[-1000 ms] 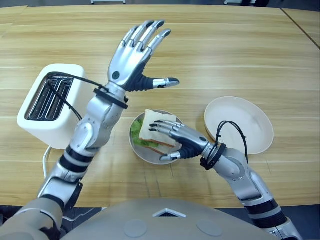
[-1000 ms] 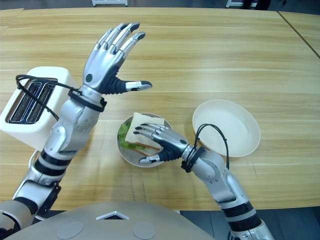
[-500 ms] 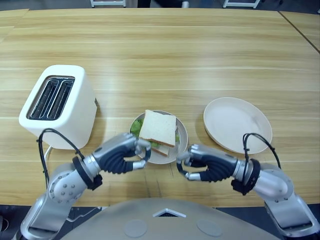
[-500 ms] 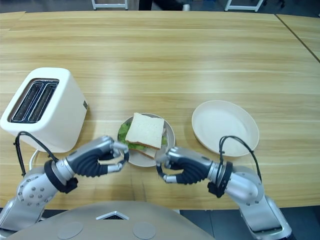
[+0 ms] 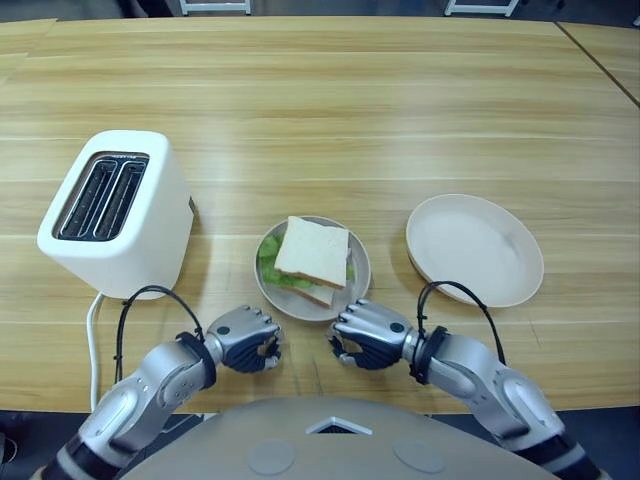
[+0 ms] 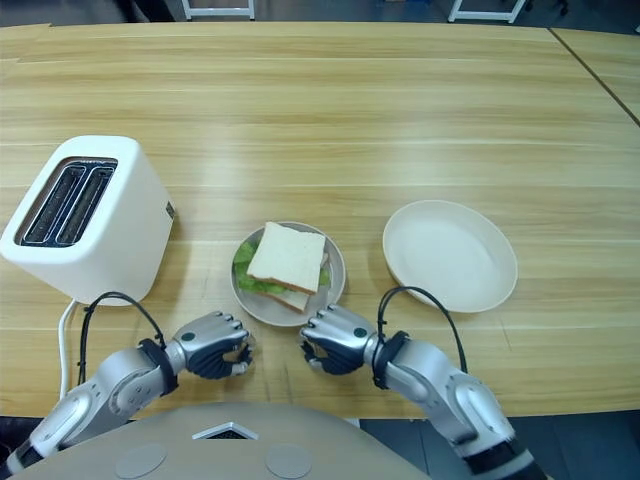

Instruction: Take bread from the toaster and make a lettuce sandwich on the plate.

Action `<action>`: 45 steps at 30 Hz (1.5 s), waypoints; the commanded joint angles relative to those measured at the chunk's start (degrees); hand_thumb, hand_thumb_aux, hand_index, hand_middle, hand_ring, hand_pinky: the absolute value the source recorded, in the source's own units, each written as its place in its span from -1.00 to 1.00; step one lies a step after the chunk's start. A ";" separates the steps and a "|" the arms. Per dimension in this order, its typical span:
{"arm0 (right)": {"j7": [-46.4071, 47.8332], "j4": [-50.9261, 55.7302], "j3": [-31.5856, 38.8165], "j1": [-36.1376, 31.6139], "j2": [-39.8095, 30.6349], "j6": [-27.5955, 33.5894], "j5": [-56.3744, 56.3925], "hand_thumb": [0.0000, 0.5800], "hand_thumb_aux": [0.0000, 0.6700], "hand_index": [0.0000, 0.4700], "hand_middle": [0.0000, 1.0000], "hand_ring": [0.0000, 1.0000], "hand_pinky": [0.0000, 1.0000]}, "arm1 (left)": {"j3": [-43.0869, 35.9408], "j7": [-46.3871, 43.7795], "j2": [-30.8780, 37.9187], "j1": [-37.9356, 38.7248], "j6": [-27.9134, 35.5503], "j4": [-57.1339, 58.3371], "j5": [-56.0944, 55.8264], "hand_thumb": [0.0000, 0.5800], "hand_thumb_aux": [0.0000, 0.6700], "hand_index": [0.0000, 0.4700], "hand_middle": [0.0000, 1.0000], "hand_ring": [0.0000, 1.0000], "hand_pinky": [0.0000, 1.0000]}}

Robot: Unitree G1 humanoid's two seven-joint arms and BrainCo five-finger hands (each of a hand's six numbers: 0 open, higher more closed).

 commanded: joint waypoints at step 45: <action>-8.42 -0.43 -16.44 -10.57 28.16 8.91 65.30 -1.00 -1.00 -1.00 -1.00 -1.00 -1.00 | 16.67 20.98 -22.29 -4.55 -12.76 -3.51 -63.90 -1.00 -1.00 -1.00 -1.00 -1.00 -1.00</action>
